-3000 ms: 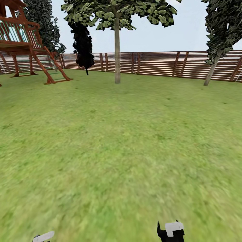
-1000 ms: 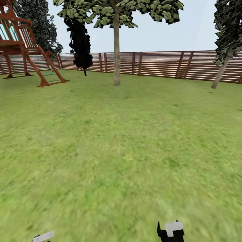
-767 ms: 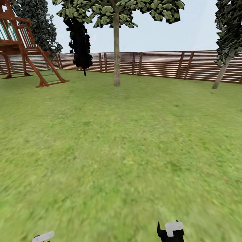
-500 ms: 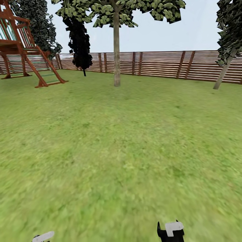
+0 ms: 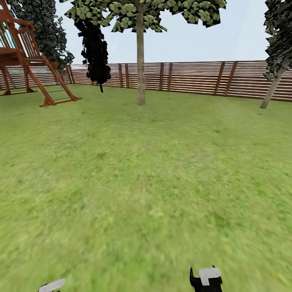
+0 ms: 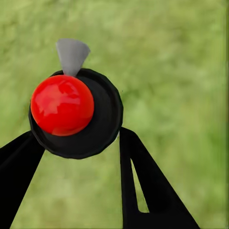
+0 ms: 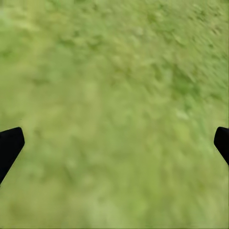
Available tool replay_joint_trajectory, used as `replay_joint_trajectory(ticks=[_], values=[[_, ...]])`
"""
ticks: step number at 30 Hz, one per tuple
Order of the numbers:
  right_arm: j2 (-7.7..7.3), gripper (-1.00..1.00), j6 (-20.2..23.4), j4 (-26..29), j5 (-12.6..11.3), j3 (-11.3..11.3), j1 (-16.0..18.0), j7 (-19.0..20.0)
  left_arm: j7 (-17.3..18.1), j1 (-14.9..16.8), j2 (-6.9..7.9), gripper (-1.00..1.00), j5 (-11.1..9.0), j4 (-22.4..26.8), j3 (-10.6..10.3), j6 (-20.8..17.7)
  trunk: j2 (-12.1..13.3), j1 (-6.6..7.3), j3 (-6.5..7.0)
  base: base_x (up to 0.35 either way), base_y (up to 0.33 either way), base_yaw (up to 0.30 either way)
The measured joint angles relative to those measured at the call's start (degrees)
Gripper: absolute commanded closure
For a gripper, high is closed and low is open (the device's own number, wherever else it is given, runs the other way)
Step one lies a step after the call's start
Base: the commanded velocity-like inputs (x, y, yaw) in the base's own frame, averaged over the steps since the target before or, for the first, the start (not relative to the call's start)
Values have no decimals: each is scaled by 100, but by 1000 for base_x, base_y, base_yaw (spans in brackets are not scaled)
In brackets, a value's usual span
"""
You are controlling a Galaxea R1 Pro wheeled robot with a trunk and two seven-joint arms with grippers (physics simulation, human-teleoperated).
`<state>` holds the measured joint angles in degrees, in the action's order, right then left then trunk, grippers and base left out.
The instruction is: In the garden, pick up the pesticide atomizer on the floor and spray pesticide onto both trees until each tree trunk is fully covered.
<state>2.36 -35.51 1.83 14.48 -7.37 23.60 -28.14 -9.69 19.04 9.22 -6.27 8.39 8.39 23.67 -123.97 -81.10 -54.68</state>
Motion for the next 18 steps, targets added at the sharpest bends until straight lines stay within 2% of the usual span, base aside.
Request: replay_joint_trajectory(ticks=[18], values=[[0, -100, 0, 1, 0, 0, 0, 9, 0, 0, 0, 100, 0, 0, 0, -8, 0, 0, 0, 345, 0, 0]])
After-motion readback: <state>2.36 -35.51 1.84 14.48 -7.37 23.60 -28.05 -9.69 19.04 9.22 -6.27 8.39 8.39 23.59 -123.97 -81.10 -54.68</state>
